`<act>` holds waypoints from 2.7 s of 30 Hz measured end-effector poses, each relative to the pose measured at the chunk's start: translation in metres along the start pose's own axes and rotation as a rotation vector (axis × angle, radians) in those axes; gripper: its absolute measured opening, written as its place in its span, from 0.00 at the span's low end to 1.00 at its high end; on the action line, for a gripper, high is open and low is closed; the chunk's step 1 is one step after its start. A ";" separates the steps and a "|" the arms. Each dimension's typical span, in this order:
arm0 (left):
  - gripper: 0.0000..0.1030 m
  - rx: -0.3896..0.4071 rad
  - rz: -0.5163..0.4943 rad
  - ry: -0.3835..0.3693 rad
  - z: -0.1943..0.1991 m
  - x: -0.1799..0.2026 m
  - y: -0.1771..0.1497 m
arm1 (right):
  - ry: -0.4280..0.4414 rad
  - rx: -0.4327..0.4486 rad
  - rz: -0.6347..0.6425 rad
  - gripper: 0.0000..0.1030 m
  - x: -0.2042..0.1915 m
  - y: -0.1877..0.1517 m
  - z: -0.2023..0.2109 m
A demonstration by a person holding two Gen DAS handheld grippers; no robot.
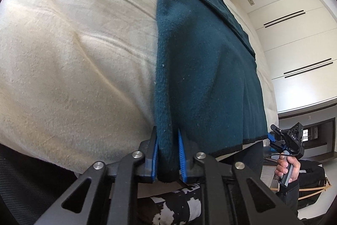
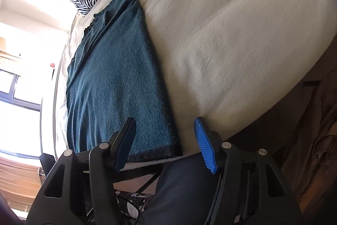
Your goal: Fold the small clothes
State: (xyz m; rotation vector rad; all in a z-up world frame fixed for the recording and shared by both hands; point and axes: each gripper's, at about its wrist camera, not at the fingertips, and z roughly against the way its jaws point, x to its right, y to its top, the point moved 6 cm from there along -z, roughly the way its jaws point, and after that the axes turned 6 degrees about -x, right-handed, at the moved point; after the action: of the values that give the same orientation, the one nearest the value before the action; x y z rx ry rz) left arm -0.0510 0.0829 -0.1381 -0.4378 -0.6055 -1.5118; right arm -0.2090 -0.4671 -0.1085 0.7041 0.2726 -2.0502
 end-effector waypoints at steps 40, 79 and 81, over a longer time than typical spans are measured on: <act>0.06 0.225 0.066 -0.374 0.075 0.029 0.032 | 0.334 0.136 0.012 0.06 -0.054 0.027 0.053; 0.06 0.346 0.230 -0.434 0.020 0.033 0.361 | 0.140 0.307 -0.031 0.06 -0.171 0.363 -0.092; 0.06 0.346 0.247 -0.404 0.007 0.021 0.374 | 0.138 0.304 -0.062 0.07 -0.165 0.376 -0.107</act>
State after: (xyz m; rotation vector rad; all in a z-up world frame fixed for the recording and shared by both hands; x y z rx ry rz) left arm 0.3194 0.0811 -0.0819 -0.5308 -1.0694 -1.0603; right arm 0.2112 -0.5108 -0.0700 1.0361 0.0604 -2.1282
